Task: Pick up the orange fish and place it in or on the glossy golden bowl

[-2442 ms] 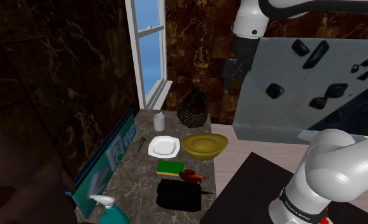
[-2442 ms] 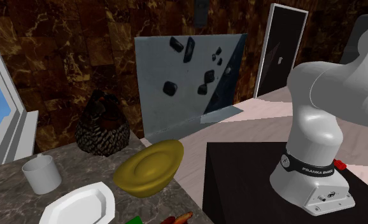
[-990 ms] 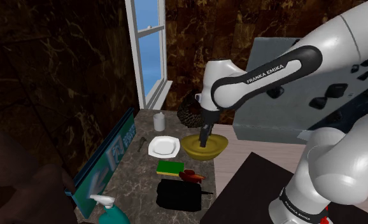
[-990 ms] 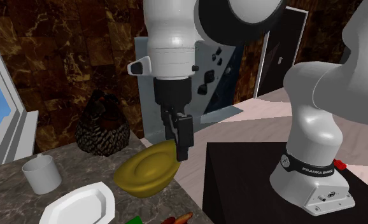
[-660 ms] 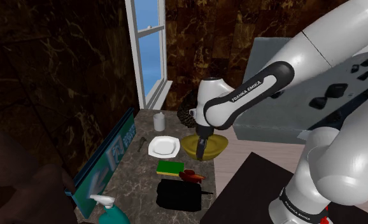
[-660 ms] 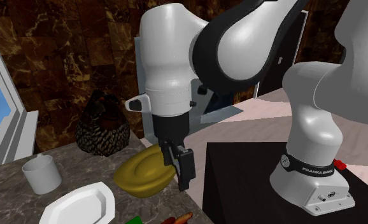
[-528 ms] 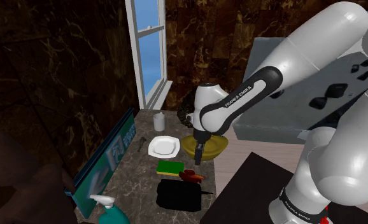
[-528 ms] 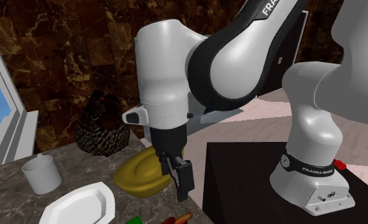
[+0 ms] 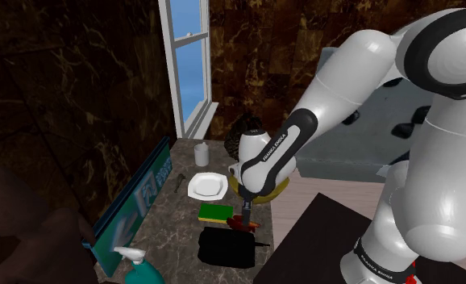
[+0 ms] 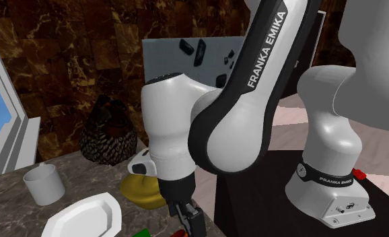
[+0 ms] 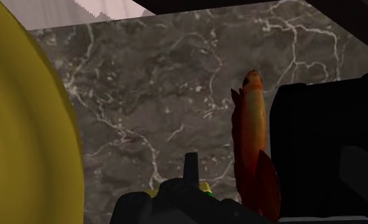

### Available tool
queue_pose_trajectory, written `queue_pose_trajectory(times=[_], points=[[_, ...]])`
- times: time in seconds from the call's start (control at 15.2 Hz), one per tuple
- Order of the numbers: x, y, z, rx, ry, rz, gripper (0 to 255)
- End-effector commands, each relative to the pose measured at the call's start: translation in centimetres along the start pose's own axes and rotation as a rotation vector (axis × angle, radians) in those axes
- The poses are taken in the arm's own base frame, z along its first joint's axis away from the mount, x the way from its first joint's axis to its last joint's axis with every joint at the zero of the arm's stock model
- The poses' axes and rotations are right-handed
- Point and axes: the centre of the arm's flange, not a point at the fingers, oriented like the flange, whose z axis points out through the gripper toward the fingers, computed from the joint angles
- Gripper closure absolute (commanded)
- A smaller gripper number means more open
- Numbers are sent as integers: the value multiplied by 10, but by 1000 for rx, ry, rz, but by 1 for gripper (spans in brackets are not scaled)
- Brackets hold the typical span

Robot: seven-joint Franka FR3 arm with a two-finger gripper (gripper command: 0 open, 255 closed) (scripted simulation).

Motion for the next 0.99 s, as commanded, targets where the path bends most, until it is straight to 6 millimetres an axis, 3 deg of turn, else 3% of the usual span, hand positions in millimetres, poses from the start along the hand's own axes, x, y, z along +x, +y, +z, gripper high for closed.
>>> queue_pose_trajectory(times=[0.0,0.2,0.66,0.73,0.92], points=[[-1,0,12,0,0,-1,0],[-1,0,25,0,0,-1,0],[-1,0,25,0,0,-1,0],[-1,0,25,0,0,-1,255],[-1,0,26,0,0,-1,255]])
